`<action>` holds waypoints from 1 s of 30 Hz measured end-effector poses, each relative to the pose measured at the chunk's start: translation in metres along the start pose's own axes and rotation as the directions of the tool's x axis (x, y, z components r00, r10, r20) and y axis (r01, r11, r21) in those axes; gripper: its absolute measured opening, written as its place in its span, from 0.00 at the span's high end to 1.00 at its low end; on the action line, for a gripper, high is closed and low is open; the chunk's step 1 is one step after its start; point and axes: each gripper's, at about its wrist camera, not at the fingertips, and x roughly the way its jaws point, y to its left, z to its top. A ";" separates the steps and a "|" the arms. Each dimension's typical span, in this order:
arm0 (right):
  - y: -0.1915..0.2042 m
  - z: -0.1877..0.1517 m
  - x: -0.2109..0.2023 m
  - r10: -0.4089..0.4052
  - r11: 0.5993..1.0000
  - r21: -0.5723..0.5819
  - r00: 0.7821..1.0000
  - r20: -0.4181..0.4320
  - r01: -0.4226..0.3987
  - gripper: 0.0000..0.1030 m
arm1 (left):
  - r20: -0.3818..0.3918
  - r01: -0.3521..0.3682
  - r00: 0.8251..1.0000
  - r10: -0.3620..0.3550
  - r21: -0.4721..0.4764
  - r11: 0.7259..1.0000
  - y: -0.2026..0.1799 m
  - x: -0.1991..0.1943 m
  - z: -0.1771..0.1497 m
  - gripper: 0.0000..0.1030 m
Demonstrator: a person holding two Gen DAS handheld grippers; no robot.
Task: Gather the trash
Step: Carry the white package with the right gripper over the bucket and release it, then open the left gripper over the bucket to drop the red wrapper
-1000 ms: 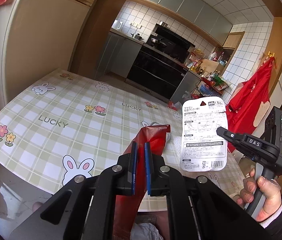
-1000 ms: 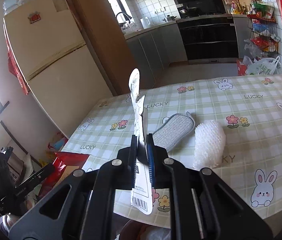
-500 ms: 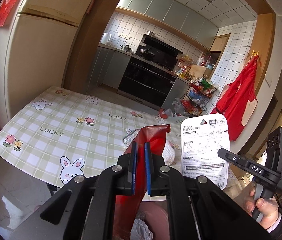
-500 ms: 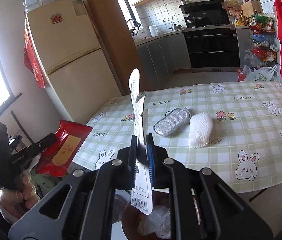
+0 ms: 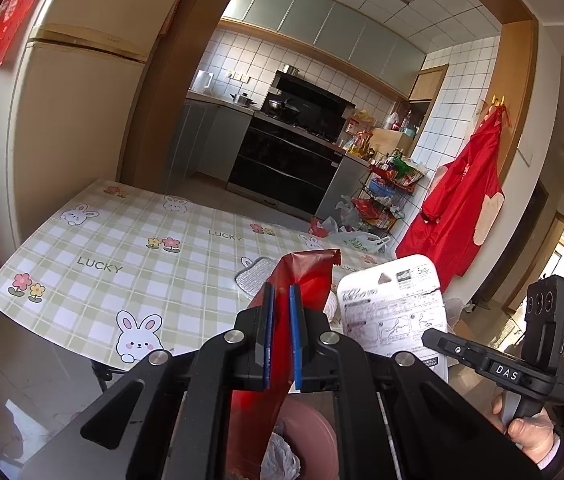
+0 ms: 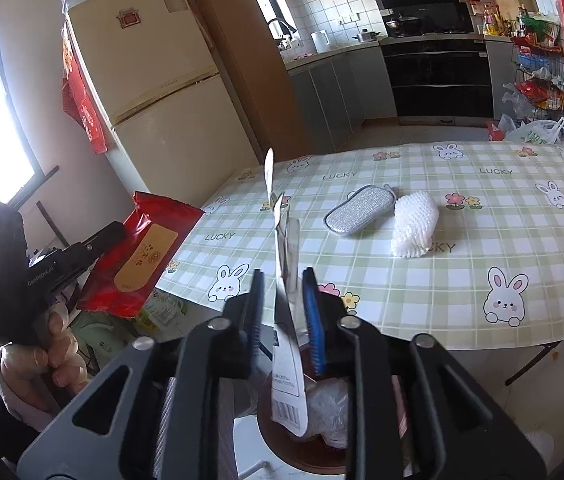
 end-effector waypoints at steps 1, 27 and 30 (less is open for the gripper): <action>-0.001 -0.001 0.002 -0.006 1.000 0.007 1.000 0.000 0.006 0.52 | -0.002 0.001 1.000 -0.001 0.000 1.000 0.001 0.001 0.000 0.93; -0.040 0.014 -0.044 -0.287 0.957 0.115 0.919 0.269 0.265 0.06 | -0.150 0.100 0.984 -0.092 0.050 0.994 -0.029 0.035 -0.025 0.92; -0.046 0.014 -0.045 -0.290 0.955 0.134 0.923 0.253 0.264 0.06 | -0.168 0.119 0.980 -0.108 0.060 0.991 -0.036 0.039 -0.027 0.92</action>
